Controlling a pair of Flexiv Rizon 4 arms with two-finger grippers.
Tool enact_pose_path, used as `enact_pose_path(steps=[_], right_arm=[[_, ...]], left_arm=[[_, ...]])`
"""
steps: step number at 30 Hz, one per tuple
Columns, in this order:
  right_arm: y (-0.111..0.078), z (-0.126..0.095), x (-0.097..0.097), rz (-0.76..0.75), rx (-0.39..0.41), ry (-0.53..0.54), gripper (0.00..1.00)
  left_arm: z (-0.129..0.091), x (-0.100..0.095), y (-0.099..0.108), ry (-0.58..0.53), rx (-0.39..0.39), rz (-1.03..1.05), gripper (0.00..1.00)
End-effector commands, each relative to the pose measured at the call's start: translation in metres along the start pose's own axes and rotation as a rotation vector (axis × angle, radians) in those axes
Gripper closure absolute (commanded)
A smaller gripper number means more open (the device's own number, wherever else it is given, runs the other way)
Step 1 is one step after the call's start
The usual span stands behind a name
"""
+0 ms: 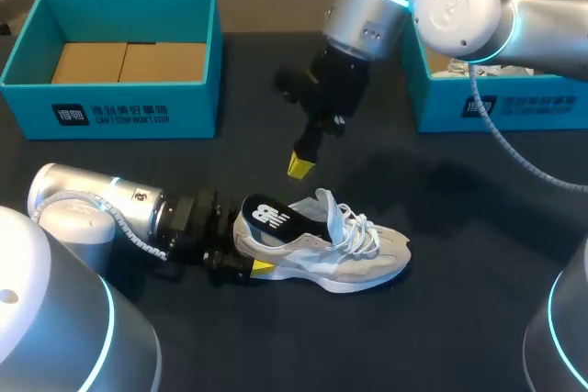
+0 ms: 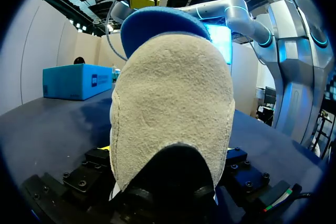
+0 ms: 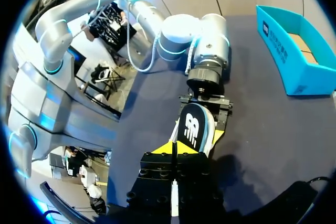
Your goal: Take the shoe out of the shoebox, open the shoe tongue, remove and reinsert the insole, then place the shoe into the shoebox
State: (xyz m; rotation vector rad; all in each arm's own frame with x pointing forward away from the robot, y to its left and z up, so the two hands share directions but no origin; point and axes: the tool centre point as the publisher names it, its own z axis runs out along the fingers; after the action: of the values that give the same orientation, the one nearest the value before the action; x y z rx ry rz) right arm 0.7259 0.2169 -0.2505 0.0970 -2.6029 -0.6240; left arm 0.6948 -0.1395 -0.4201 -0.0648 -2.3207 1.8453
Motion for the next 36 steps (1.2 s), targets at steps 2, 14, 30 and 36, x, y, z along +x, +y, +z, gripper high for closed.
enact_pose_path(steps=[2, 14, 30, 36], right_arm=[[0.000, -0.006, 0.001, -0.003, 0.004, -0.004, 0.66], [0.005, -0.001, -0.013, -0.010, 0.023, 0.011, 0.55], [0.005, 0.039, -0.018, -0.006, 0.001, 0.037, 0.62], [0.003, 0.047, -0.023, 0.003, -0.008, 0.046, 0.62]], left_arm=[[0.001, -0.001, 0.002, 0.001, -0.003, -0.001, 1.00], [0.001, -0.001, 0.002, 0.001, -0.003, -0.001, 1.00], [0.001, -0.001, 0.002, 0.001, -0.003, -0.001, 1.00], [0.001, -0.001, 0.002, 0.001, -0.003, -0.001, 1.00]])
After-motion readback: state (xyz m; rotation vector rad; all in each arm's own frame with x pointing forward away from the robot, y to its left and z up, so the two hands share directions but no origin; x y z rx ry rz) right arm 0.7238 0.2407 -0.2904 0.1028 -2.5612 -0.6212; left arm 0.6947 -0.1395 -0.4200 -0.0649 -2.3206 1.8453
